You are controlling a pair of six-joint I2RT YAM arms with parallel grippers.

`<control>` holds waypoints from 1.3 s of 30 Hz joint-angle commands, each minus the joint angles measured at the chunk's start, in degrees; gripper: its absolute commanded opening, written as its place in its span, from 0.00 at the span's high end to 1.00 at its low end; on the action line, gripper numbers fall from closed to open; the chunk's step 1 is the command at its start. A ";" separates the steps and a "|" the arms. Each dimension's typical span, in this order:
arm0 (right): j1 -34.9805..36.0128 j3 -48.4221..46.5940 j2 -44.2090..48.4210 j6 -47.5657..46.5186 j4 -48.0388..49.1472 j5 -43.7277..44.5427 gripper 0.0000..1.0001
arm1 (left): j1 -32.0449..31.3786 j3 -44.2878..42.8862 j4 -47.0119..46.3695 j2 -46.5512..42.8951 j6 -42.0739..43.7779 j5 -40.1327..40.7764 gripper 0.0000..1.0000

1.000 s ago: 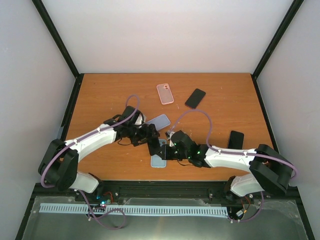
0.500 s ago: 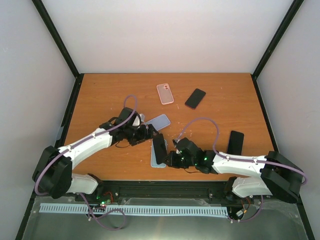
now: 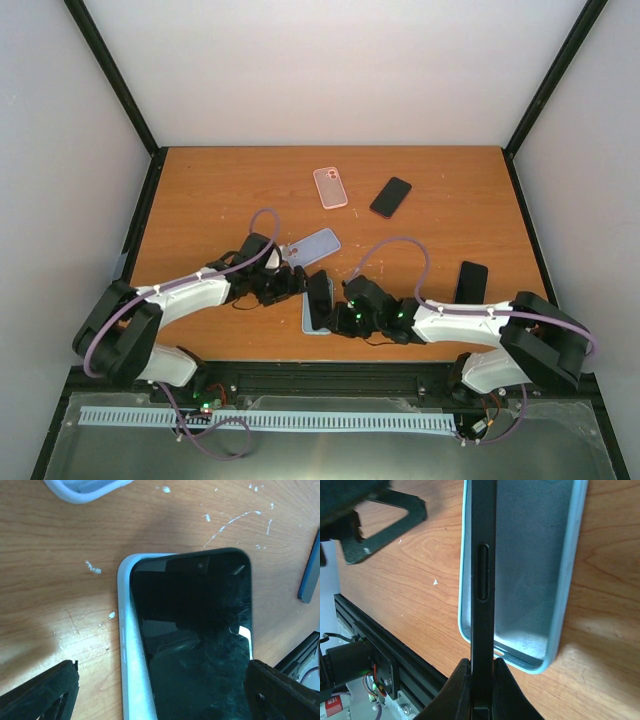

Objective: Put the phone into the phone case

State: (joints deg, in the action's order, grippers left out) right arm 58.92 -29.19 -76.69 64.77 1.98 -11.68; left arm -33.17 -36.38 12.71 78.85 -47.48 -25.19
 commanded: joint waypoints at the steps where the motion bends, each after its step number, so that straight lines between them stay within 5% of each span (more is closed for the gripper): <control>1: 0.06 -2.75 -2.47 -0.44 2.65 0.14 0.97 | -0.41 1.32 -7.67 3.09 -0.77 -2.88 0.11; 14: -0.85 -2.38 -7.33 0.11 5.49 -2.74 0.88 | -0.41 5.00 -16.03 6.92 -3.93 -8.30 0.34; 26: -2.49 -3.95 2.85 -7.47 -11.15 8.25 0.64 | -0.32 3.13 -11.22 6.35 -1.35 -2.17 0.44; 39: -8.93 -8.71 -6.43 -16.35 -4.43 3.46 0.77 | 0.03 1.23 -10.76 8.83 -0.33 -0.41 0.50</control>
State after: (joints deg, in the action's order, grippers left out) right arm 50.72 -34.94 -79.42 51.44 -5.21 -6.52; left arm -33.12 -32.77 1.34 86.30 -49.63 -26.74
